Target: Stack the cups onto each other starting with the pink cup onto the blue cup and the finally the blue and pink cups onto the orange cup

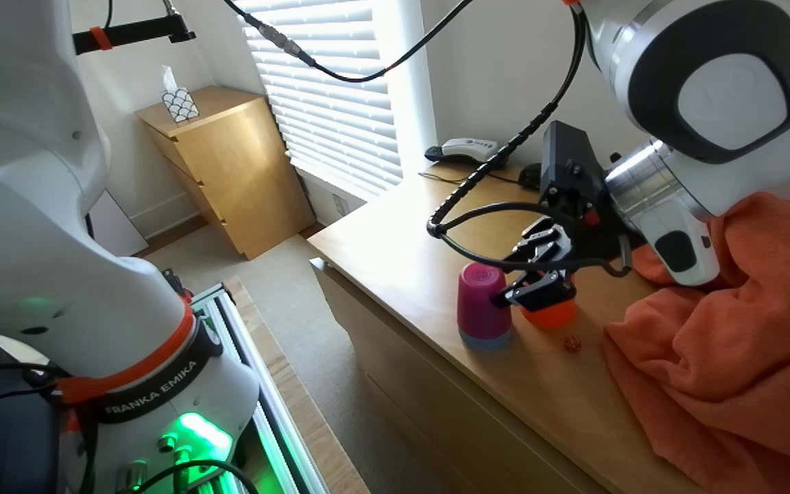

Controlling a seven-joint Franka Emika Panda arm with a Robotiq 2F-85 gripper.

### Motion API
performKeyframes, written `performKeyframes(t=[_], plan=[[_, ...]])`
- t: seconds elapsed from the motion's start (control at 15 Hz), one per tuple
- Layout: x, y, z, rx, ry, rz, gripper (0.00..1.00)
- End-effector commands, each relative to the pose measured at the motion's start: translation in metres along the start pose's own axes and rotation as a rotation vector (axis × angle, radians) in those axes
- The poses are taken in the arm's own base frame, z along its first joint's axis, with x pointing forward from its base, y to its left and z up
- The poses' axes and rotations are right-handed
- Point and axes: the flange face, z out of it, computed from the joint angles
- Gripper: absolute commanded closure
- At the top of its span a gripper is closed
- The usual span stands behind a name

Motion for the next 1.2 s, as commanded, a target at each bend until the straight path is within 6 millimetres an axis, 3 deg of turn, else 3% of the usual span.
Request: performKeyframes(t=[0.0, 0.07, 0.13, 0.27, 0.6, 1.13], plan=[[0.008, -0.006, 0.005, -0.029, 0.018, 0.014, 0.63], [0.008, -0.007, 0.005, -0.032, 0.02, 0.015, 0.68], [0.008, -0.009, 0.005, -0.033, 0.022, 0.017, 0.28], [0.006, -0.012, 0.005, -0.029, 0.02, 0.021, 0.33], [-0.003, -0.021, 0.007, -0.029, 0.014, 0.035, 0.01], [-0.009, -0.039, 0.022, -0.111, 0.024, 0.052, 0.0]])
